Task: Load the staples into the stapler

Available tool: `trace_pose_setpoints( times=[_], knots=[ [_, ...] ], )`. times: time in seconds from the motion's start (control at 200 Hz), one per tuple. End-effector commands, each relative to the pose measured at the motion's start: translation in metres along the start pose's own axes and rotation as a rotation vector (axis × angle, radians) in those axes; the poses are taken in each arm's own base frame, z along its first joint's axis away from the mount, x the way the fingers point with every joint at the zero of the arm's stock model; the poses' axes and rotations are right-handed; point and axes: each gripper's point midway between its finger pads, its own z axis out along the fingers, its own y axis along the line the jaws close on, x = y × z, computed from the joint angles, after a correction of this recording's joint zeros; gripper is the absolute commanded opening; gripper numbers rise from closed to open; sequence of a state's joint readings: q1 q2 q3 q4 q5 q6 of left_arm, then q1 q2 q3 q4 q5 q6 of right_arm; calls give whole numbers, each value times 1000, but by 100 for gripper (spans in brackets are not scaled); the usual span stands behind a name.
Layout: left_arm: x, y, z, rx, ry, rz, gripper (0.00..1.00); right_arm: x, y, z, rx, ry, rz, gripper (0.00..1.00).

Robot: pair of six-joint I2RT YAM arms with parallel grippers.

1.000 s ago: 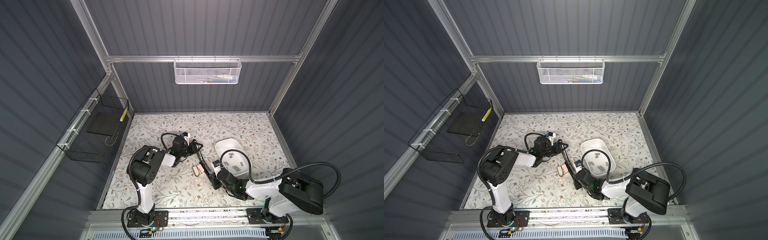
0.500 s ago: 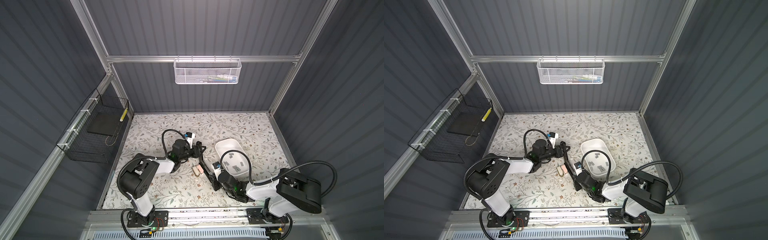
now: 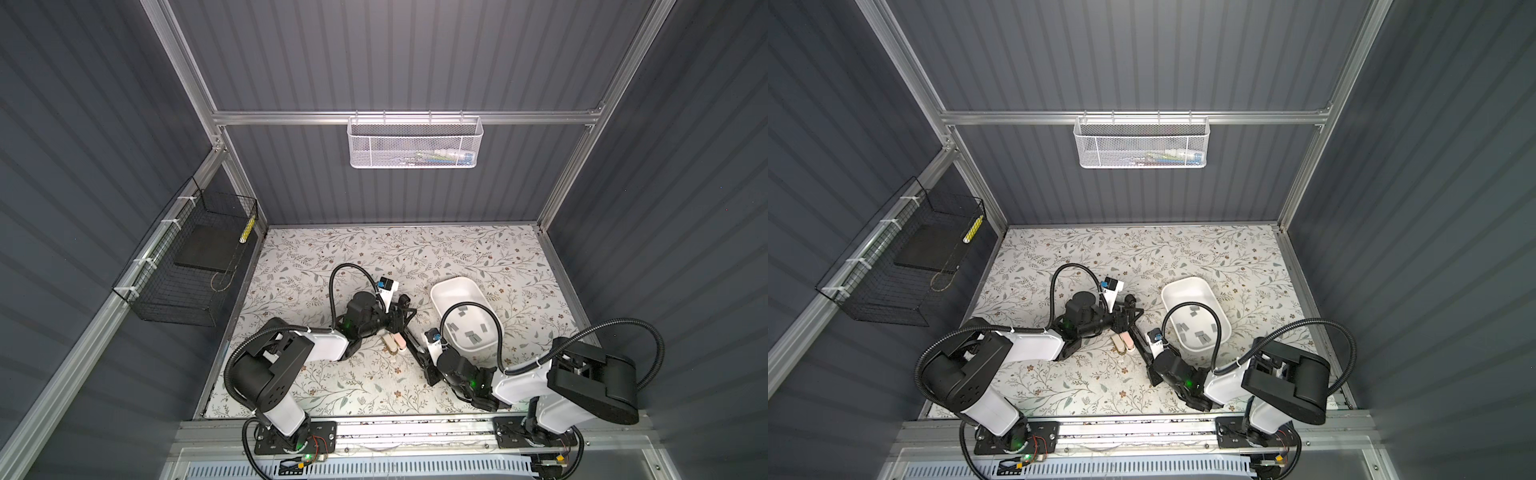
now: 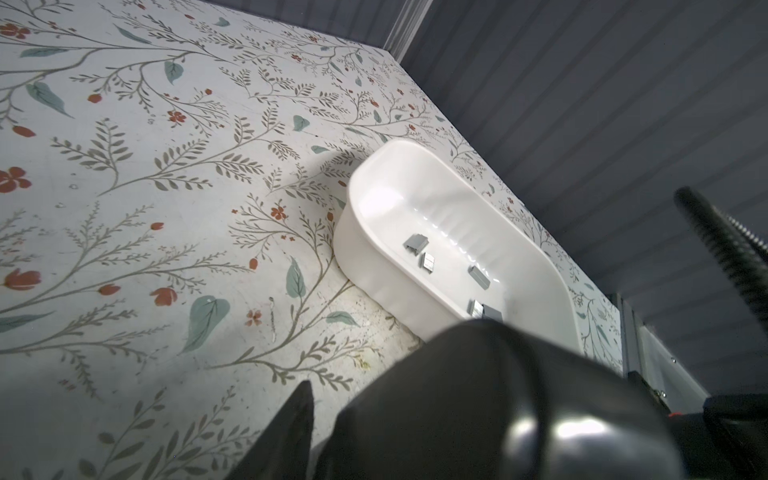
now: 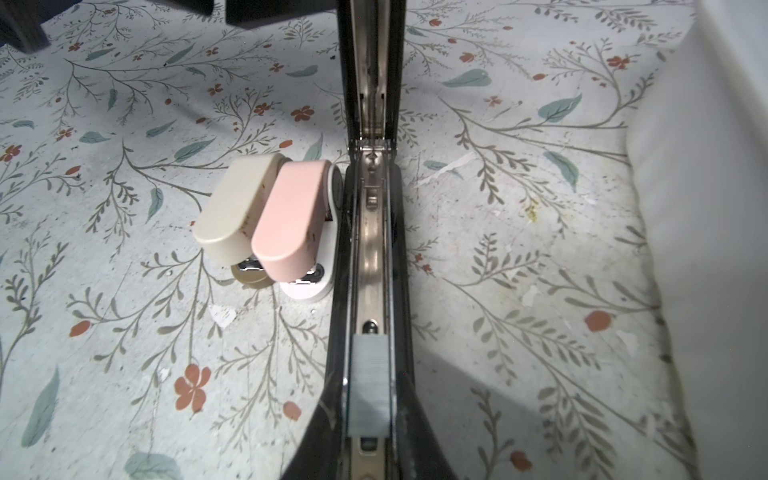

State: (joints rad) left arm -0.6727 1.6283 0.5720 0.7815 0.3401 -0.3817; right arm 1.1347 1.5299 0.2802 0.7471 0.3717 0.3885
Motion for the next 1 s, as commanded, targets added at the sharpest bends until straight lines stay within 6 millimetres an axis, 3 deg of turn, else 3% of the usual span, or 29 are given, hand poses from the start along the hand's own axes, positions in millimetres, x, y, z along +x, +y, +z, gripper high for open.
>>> trace_pose_setpoints(
  times=[0.0,0.215,0.44,0.685,0.995],
  knots=[
    [-7,-11,-5,24,-40,99,56,-17,7,-4,-20,-90,4,2],
    [4,-18,-8,48,-38,162,56,-18,9,-6,-23,-107,-7,2],
    [14,-23,-15,71,-49,212,65,-17,8,-7,-9,-114,-15,2],
    [27,-21,-18,66,-36,238,74,-16,12,-6,-12,-123,-19,2],
    [40,-19,-18,78,-21,245,78,-15,14,-6,3,-134,-34,1]
  ],
)
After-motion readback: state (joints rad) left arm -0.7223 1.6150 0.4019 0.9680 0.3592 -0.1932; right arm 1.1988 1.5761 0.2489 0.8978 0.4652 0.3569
